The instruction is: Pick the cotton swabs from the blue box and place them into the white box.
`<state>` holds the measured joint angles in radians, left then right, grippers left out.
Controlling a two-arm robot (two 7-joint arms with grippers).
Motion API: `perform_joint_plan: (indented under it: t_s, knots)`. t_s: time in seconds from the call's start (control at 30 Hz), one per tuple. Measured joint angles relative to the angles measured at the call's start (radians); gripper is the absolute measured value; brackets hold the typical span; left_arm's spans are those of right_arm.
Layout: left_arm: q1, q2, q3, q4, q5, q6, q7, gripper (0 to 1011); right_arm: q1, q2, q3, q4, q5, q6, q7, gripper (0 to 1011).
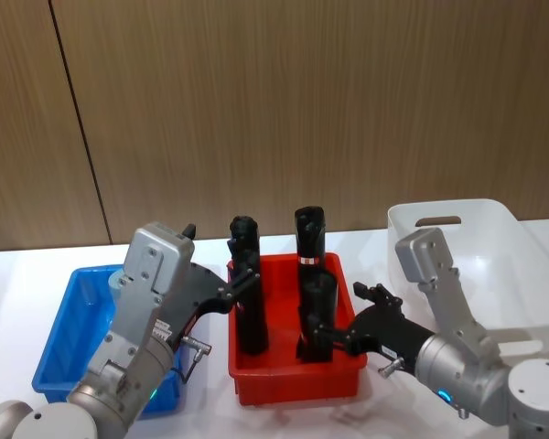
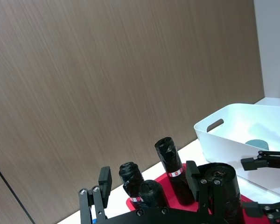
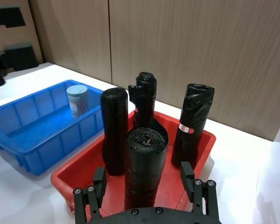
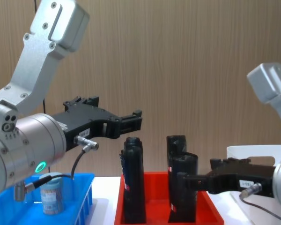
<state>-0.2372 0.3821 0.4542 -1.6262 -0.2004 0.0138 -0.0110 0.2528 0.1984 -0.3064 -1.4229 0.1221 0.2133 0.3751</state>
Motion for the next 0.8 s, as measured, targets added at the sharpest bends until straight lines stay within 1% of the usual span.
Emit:
perform_joint_plan:
  t_s: [0.4, 0.8]
  knots:
    - [0.000, 0.000, 0.000, 0.000, 0.000, 0.000, 0.000, 1004, 0.059, -0.036, -0.011, 0.091, -0.011, 0.001, -0.009, 1002]
    - [0.000, 0.000, 0.000, 0.000, 0.000, 0.000, 0.000, 1004, 0.099, -0.066, -0.026, 0.149, -0.020, -0.001, -0.016, 1002]
